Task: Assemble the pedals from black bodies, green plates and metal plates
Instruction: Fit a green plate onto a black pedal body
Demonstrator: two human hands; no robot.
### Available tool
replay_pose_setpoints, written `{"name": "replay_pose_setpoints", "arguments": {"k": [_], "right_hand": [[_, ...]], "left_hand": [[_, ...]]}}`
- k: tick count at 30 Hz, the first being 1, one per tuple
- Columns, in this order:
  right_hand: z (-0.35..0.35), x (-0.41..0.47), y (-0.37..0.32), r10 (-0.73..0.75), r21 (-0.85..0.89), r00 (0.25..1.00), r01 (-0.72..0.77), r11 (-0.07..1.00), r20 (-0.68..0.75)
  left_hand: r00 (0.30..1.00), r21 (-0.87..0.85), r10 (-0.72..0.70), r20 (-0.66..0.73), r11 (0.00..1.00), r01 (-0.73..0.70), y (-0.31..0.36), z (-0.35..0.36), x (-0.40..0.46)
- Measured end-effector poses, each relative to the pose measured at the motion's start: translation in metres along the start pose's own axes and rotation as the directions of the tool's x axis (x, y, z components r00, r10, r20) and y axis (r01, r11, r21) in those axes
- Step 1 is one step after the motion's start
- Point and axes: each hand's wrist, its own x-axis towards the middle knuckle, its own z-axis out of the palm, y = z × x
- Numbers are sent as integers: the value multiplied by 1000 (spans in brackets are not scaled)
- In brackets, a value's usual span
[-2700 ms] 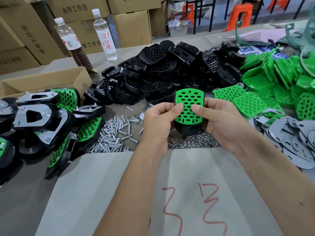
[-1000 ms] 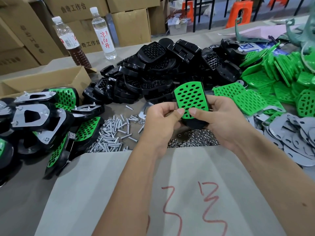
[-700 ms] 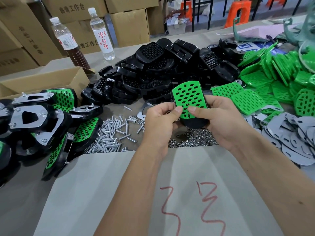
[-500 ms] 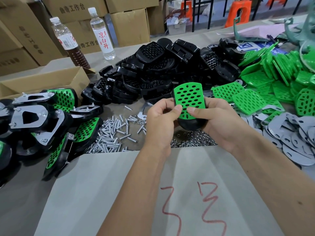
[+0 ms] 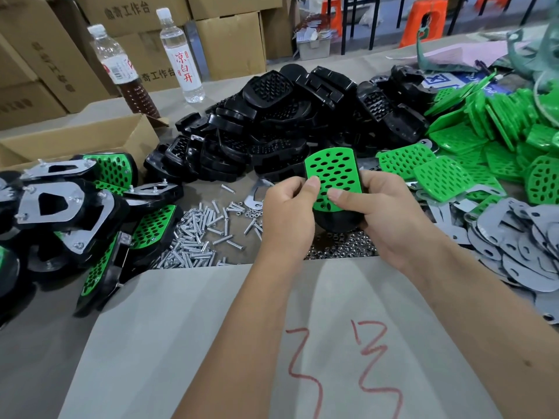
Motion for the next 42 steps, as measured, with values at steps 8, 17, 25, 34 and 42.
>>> {"name": "replay_pose_setpoints", "arguments": {"k": [8, 17, 25, 34, 42], "right_hand": [[-3, -1, 1, -20, 62, 994, 13, 998, 111], [-5, 2, 0, 22, -1, 998, -22, 1000, 58], [-10, 1, -5, -2, -36, 969, 11, 999, 248], [-8, -1, -1, -10, -6, 967, 12, 1000, 256], [-6, 3, 0, -206, 24, 970, 205, 979, 126]], "left_hand": [[988, -280, -155, 9, 948, 151, -6, 1, 3], [980, -215, -192, 60, 956, 200, -5, -9, 6], [992, -69, -95, 89, 993, 101, 6, -27, 6], [996, -103, -68, 53, 992, 73, 10, -30, 4], [986, -155, -4, 164, 987, 30, 13, -36, 4]]}}
